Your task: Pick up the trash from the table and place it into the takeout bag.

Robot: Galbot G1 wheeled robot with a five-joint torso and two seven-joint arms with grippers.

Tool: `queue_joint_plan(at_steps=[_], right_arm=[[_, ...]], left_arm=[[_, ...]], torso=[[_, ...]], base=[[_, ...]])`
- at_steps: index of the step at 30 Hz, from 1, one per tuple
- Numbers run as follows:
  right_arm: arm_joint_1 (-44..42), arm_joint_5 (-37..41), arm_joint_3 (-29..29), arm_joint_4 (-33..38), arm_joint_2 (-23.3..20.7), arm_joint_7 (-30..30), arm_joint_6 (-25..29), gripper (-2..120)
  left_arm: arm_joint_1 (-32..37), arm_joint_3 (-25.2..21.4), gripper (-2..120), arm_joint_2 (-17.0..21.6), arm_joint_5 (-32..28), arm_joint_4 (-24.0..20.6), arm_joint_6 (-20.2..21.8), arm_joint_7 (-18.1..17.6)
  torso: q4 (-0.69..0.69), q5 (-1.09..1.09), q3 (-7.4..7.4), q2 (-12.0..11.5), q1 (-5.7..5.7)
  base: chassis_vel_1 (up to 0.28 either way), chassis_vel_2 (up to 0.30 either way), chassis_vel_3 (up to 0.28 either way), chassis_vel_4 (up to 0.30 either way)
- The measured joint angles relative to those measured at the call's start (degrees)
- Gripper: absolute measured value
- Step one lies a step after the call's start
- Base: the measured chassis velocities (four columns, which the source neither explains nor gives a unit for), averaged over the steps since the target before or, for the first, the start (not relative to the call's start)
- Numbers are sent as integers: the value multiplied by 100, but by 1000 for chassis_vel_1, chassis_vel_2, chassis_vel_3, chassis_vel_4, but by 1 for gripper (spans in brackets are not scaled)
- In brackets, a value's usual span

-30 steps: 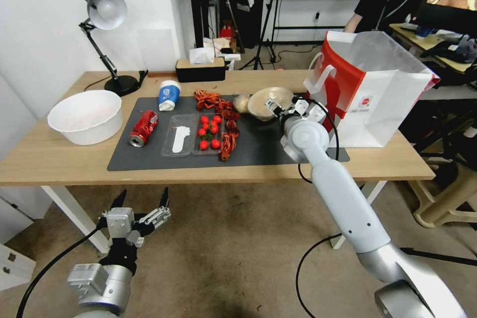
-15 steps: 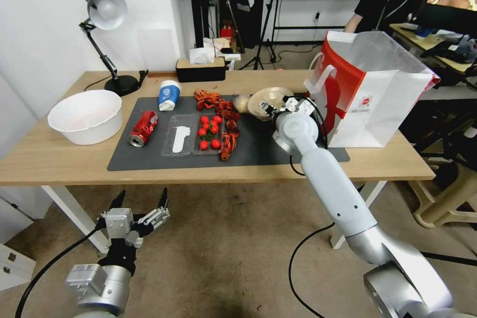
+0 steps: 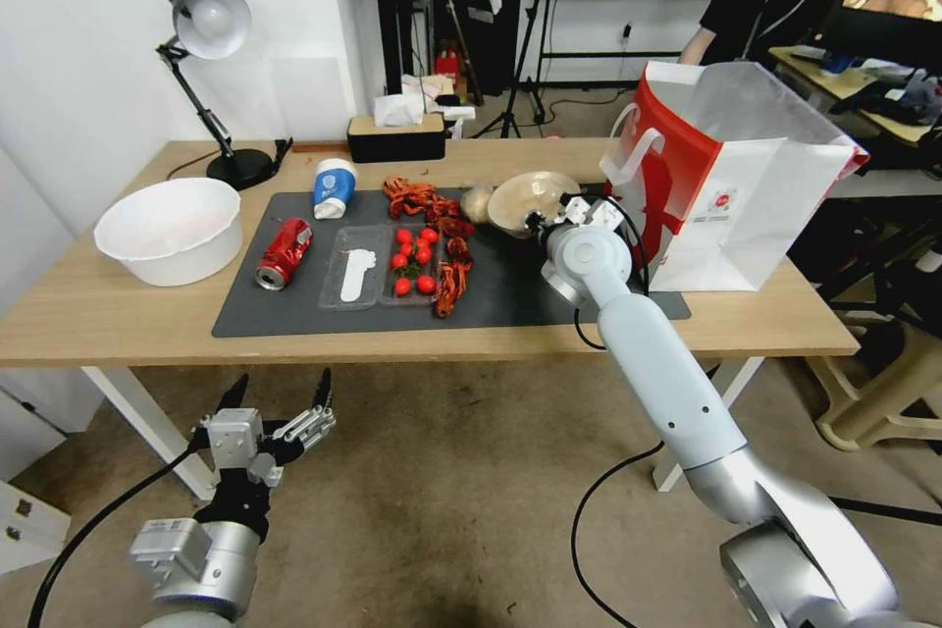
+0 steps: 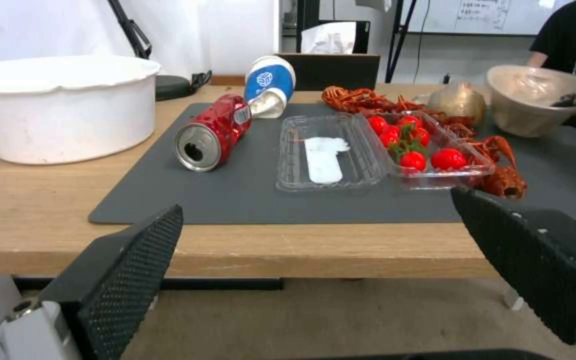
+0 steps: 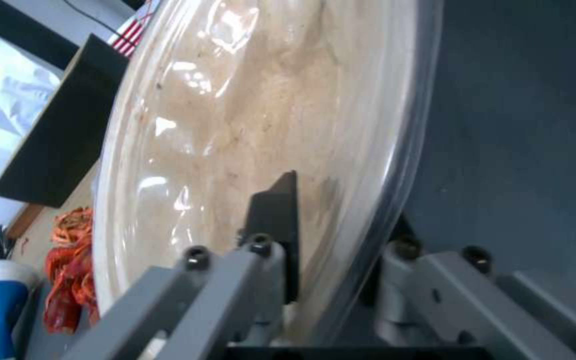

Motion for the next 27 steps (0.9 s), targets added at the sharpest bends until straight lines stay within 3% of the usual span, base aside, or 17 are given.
queue_joint_plan(at_steps=[3, 7, 10, 15, 18, 19, 22, 27], right_arm=[[-181, -29, 46, 232, -99, -56, 30, 0], [-295, -154, 46, 437, -195, -164, 31, 0], [-629, -1129, -7, 1198, -570, -885, 68, 0], [-825, -2159, -27, 1697, -849, -1538, 175, 0], [-852, -3987, 46, 2036, -1133, -2273, 614, 0], [-852, -3987, 46, 2036, -1133, -2273, 614, 0], [-656, -5033, 271, 2203, -1326, -2233, 790, 0], [-474, -5698, 560, 2302, -1570, -1874, 600, 0]], left_arm=[[23, -9, 100, -29, -47, -26, 1, 0], [34, -9, 100, -34, -53, -57, 2, -1], [73, -55, 100, -14, -67, -92, 5, -3], [95, -67, 100, -13, -73, -98, 0, -7], [110, -65, 100, -32, -71, -121, -4, -10], [110, -65, 100, -32, -71, -121, -4, -10], [135, -67, 100, -47, -62, -141, -8, -12], [161, -84, 100, -64, -51, -158, -14, -14]], torso=[[1, 0, 0, 1, 0], [0, 1, 0, 1, 0], [-2, 1, 0, 1, -1], [-1, 0, 0, 1, 0], [0, 1, 0, 1, -1], [0, 1, 0, 1, -1], [0, 0, 0, 1, 0], [0, 1, 0, 1, 0]], base=[[0, 0, 0, 0], [0, 0, 0, 0], [0, 0, 0, 0], [0, 0, 0, 0], [0, 0, 0, 0], [0, 0, 0, 0], [0, 0, 0, 0], [0, 0, 0, 0]])
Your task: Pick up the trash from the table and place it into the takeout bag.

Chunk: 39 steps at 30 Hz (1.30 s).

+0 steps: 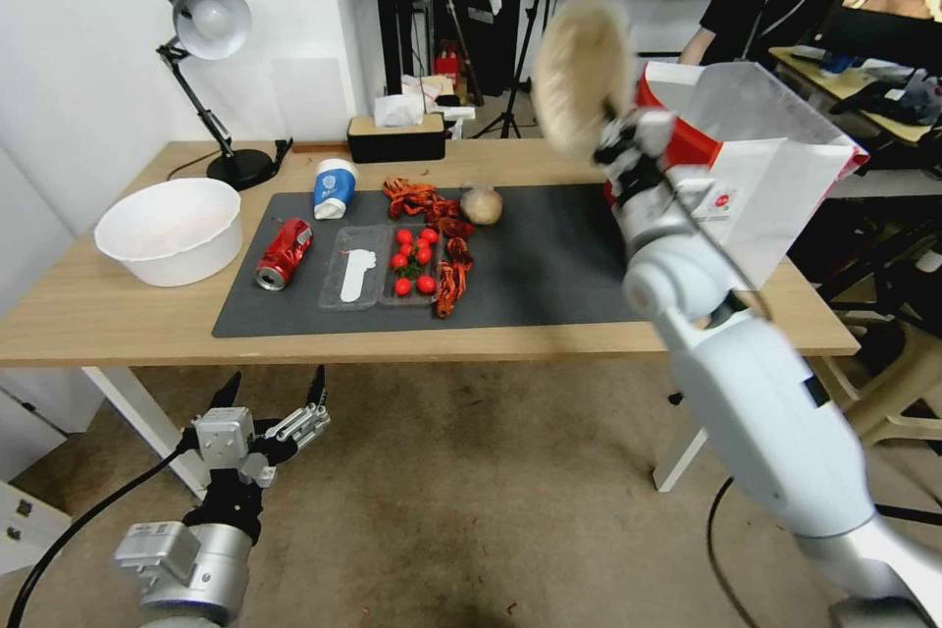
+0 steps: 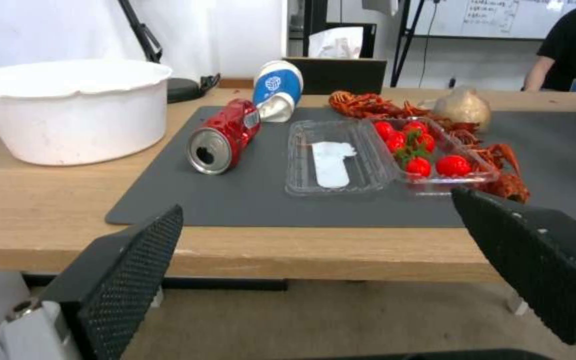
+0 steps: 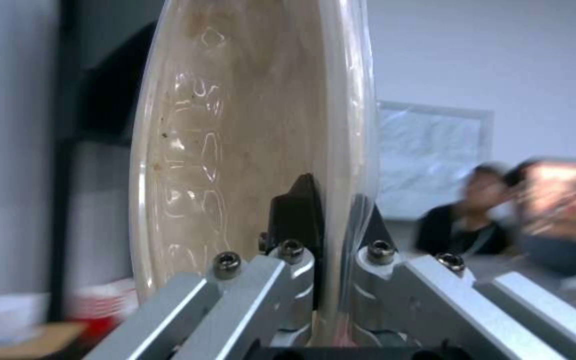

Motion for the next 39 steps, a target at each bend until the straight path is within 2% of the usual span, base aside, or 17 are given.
queue_joint_plan(at_steps=[7, 28, 31, 32, 35, 36, 39], right_arm=[[30, 144, 185, 96, -360, 229, -244, 0], [-15, -146, 459, -104, -528, 266, -95, 0], [-16, -150, 468, -127, -526, 284, -97, 13], [-16, -150, 468, -127, -526, 284, -97, 13], [-34, -124, 499, -197, -509, 395, -108, 32], [-34, -124, 499, -197, -509, 395, -108, 32], [-169, -51, 615, -193, -566, 417, -129, 45]], left_arm=[[0, 27, 100, -6, 16, 17, -3, -1], [66, -6, 100, 20, 16, 27, -64, -3], [68, -13, 100, 27, 16, 24, -70, -3], [68, -13, 100, 27, 16, 24, -70, -3], [74, -14, 100, 35, 15, 22, -96, -5], [74, -14, 100, 35, 15, 22, -96, -5], [106, 10, 100, 22, 28, 21, -152, -5]], torso=[[1, 0, 0, 0, 0], [0, 0, 0, -1, 0], [0, -1, 0, -1, 0], [0, -1, 0, -1, 0], [1, 0, 0, -1, 0], [1, 0, 0, -1, 0], [-1, -1, 0, -1, 0]], base=[[0, 0, 0, 0], [0, 0, 0, 0], [0, 0, 0, 0], [0, 0, 0, 0], [0, 0, 0, 0], [0, 0, 0, 0], [0, 0, 0, 0]])
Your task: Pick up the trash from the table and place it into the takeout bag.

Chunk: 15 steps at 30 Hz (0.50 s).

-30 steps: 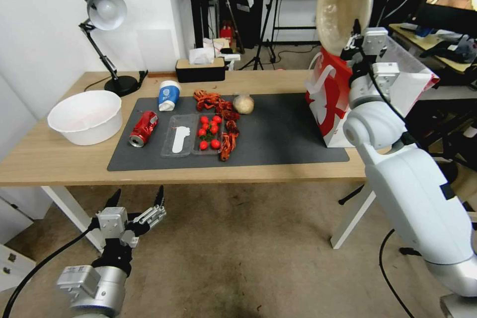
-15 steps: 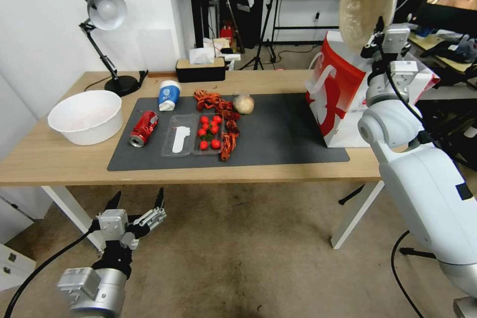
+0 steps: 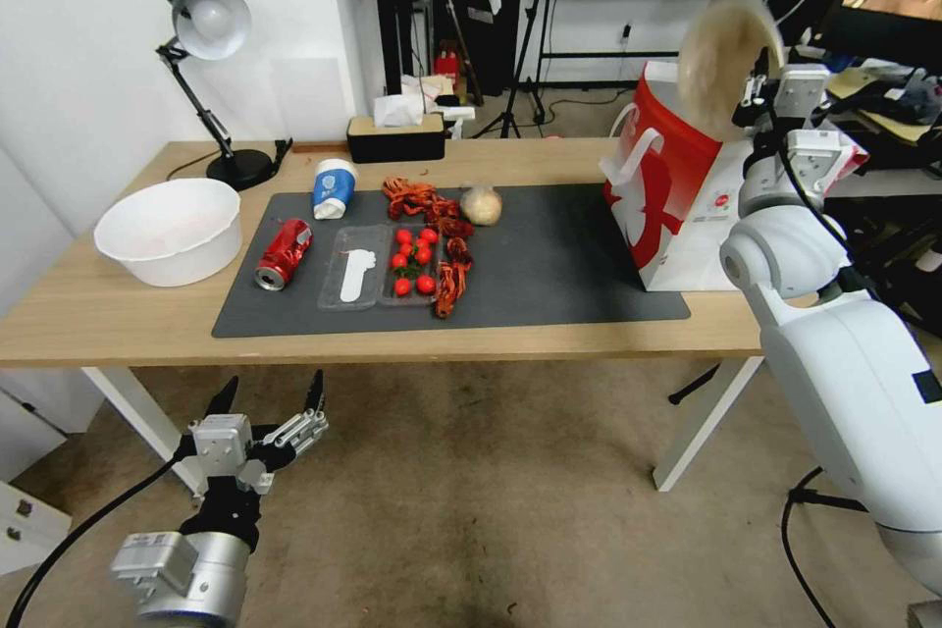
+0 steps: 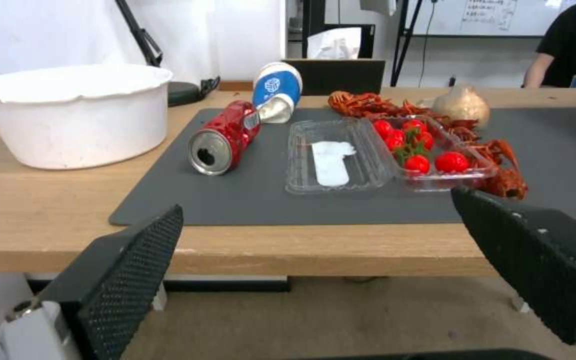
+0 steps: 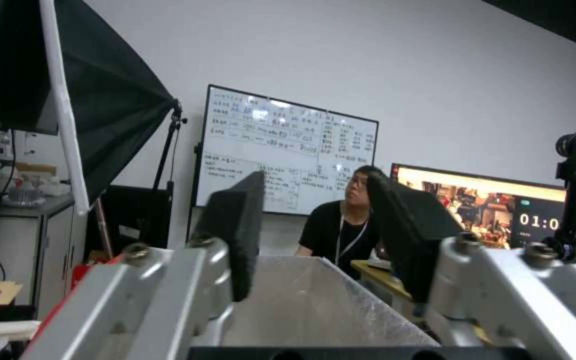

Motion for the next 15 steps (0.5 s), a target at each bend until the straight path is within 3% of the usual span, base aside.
queue_joint_plan(at_steps=[15], right_arm=[[-55, 243, -71, 118, -91, -2, -7, 98]], left_arm=[[-17, 41, 100, 1, 89, -36, -6, 0]], torso=[[0, 0, 0, 0, 0]], base=[[0, 0, 0, 0]])
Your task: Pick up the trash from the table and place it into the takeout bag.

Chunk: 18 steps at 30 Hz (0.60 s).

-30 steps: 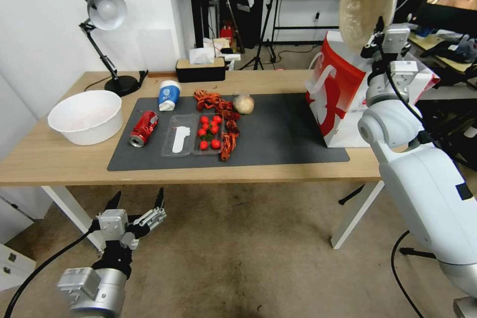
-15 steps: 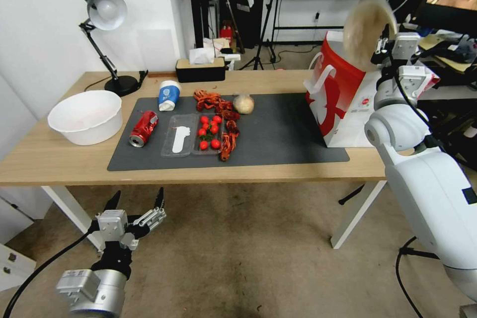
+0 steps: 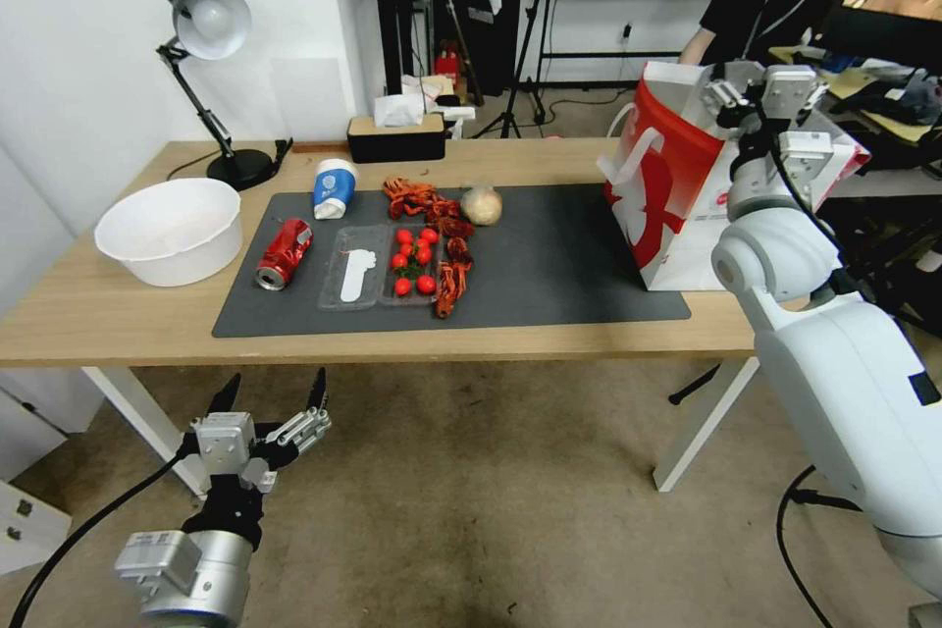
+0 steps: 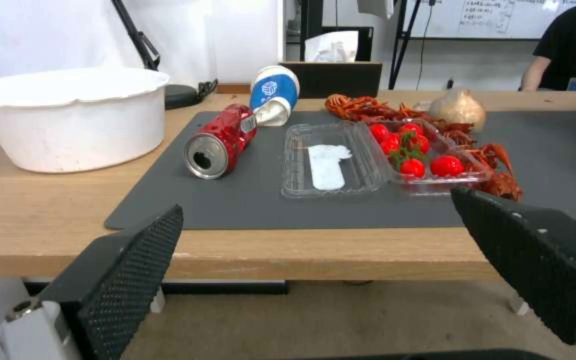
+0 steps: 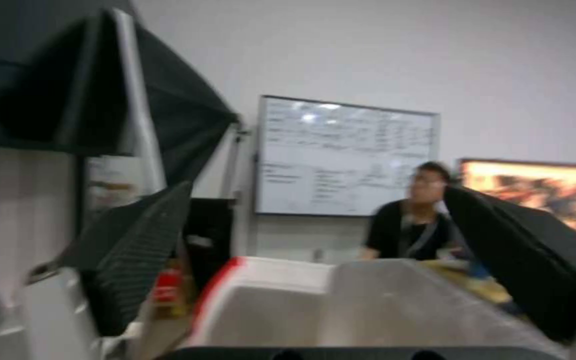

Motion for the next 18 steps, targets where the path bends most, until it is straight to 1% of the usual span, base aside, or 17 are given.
queue_joint_plan(at_steps=[2, 4, 5, 6, 7, 8, 9, 10, 12, 13, 14, 16, 17, 18], right_arm=[[15, 56, -56, 57, 30, -14, 33, 99], [0, 387, -123, 248, 70, -190, 137, 100], [0, 387, -123, 248, 70, -190, 137, 100], [-74, 750, -155, 424, 58, -384, 145, 100], [-237, 1271, -191, 701, 19, -575, 75, 100], [-393, 1571, -207, 921, -13, -659, -14, 100], [-393, 1571, -207, 921, -13, -659, -14, 100], [-663, 1789, -211, 1178, -50, -748, -110, 100], [-1415, 1849, -170, 1620, -72, -1085, -137, 100], [-1415, 1849, -170, 1620, -72, -1085, -137, 100], [-1808, 1798, -113, 1762, -39, -1302, -115, 100], [-2514, 1501, -58, 1882, 71, -1677, 162, 100], [-2514, 1501, -58, 1882, 71, -1677, 162, 100], [-2814, 1353, -23, 1910, 132, -1822, 320, 100]], left_arm=[[1, 12, 100, -12, 11, 0, 1, 2], [10, 24, 100, -31, 29, -10, 4, 5], [10, 24, 100, -31, 29, -10, 4, 5], [16, 10, 100, -27, 30, -11, 5, 7], [19, -4, 100, -22, 29, -11, 6, 8], [20, -7, 100, -23, 29, -11, 6, 8], [20, -7, 100, -23, 29, -11, 6, 8], [21, -7, 100, -26, 29, -11, 7, 8], [20, -7, 100, -27, 29, -11, 7, 10], [20, -7, 100, -27, 29, -11, 7, 10], [18, -20, 100, -16, 27, -11, 7, 11], [2, -62, 100, 29, -21, 7, 5, 12], [2, -62, 100, 29, -21, 7, 5, 12], [-2, -69, 100, 43, -42, 18, 4, 13]], torso=[[1, -1, 0, 0, 0], [1, -1, 0, 0, 0], [1, -1, 0, 0, 0], [1, -2, 0, 0, 0], [1, -1, 0, 0, 0], [2, -1, 0, 0, 0], [2, -1, 0, 0, 0], [1, -1, -1, 1, 0], [-1, 0, 0, 1, 0], [-1, 0, 0, 1, 0], [-1, 0, 0, 1, 0], [1, 0, 0, 2, 0], [1, 0, 0, 2, 0], [1, 0, 0, 1, 0]], base=[[0, 0, 0, 0], [0, 0, 0, 0], [0, 0, 0, 0], [0, 0, 0, 0], [0, 0, 0, 0], [0, 0, 0, 0], [0, 0, 0, 0], [0, 0, 0, 0], [0, 0, 0, 0], [0, 0, 0, 0], [0, 0, 0, 0], [0, 0, 0, 0], [0, 0, 0, 0], [0, 0, 0, 0]])
